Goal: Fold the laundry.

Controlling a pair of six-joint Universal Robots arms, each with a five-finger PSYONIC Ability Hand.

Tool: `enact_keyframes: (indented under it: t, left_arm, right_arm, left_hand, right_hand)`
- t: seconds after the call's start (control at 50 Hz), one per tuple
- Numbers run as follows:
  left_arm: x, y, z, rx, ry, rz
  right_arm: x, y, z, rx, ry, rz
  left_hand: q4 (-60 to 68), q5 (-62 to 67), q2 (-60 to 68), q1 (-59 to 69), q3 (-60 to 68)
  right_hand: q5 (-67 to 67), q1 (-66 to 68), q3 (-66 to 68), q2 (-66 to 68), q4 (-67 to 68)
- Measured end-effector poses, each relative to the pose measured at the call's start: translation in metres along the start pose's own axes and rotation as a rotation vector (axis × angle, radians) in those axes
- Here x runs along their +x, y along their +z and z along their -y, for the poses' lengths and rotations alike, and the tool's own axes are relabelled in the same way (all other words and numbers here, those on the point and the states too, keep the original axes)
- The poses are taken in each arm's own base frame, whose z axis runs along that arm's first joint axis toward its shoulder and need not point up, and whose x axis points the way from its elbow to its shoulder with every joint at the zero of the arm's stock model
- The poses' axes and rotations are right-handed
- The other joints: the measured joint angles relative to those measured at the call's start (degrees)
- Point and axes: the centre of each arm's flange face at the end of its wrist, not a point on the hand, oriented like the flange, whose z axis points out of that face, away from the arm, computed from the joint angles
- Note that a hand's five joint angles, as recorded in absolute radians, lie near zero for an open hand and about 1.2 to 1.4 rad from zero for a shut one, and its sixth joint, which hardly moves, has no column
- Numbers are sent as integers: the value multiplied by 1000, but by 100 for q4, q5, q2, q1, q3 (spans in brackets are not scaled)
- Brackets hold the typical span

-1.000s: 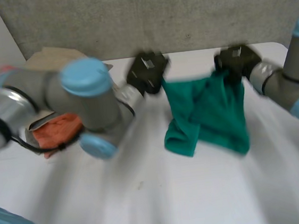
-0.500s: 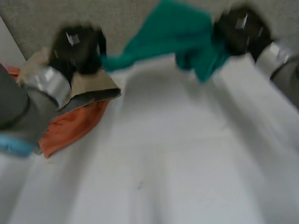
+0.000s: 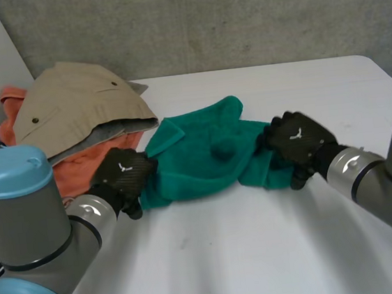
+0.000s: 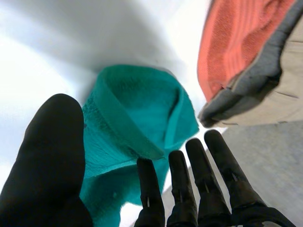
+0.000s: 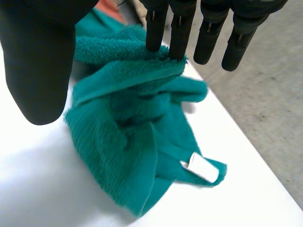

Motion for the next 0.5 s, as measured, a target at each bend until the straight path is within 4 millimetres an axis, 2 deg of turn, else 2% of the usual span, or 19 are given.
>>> enact_keyframes:
  t: [0.06, 0.22, 0.5]
  left_arm:
    - [1, -7, 9, 18, -18, 13]
    - [10, -12, 15, 4, -140, 9]
    - [20, -6, 13, -107, -213, 22]
  right_arm:
    - [9, -9, 10, -15, 57, -20]
    - [30, -22, 19, -146, 162, -59]
    - [59, -9, 10, -209, 232, -120]
  left_hand:
    - [-503, -501, -481, -437, -493]
    - [-677, -707, -688, -580, -696]
    - [-677, -710, -688, -585, -697]
  right_hand:
    - [-283, -284, -346, -309, -265]
    - [-383, -381, -444, -508, -348]
    - [-42, -360, -231, -315, -216]
